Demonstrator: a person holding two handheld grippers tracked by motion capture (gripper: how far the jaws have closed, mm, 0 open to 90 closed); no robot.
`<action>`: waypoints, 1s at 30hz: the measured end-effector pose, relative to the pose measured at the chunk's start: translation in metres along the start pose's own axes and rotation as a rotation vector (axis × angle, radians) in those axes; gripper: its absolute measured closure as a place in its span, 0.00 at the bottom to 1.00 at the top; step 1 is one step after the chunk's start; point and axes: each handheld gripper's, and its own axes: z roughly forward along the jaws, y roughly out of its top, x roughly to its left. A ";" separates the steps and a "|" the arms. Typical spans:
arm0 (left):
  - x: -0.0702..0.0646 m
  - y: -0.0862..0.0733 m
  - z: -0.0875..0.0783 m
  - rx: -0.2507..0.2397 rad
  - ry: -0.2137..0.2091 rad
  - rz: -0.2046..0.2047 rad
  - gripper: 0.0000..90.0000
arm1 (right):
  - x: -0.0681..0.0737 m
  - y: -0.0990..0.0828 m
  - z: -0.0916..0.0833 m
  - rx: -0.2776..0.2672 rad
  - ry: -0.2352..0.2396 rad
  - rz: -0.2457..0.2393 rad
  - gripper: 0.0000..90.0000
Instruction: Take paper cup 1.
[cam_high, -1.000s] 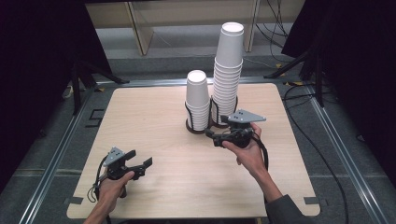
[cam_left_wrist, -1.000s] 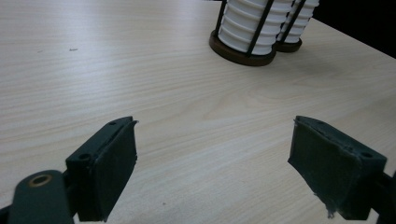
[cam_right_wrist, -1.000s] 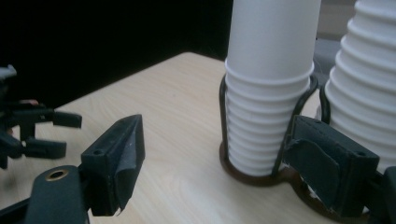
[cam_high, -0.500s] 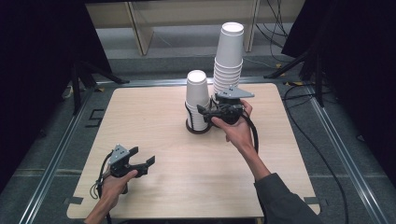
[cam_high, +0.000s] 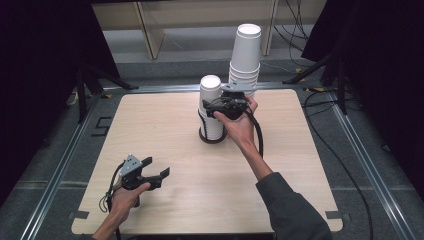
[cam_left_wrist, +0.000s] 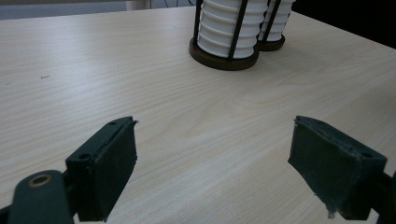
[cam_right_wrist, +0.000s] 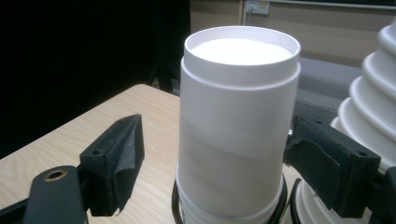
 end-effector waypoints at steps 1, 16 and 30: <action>0.000 0.000 0.000 0.000 0.000 0.000 0.16 | 0.000 0.000 0.000 0.000 0.000 0.000 0.22; -0.002 -0.001 0.001 -0.021 -0.033 0.051 0.16 | -0.001 0.003 0.022 -0.004 -0.047 0.024 0.19; -0.004 -0.003 0.003 -0.026 -0.048 0.049 0.16 | -0.001 0.003 0.032 -0.016 -0.075 0.037 0.19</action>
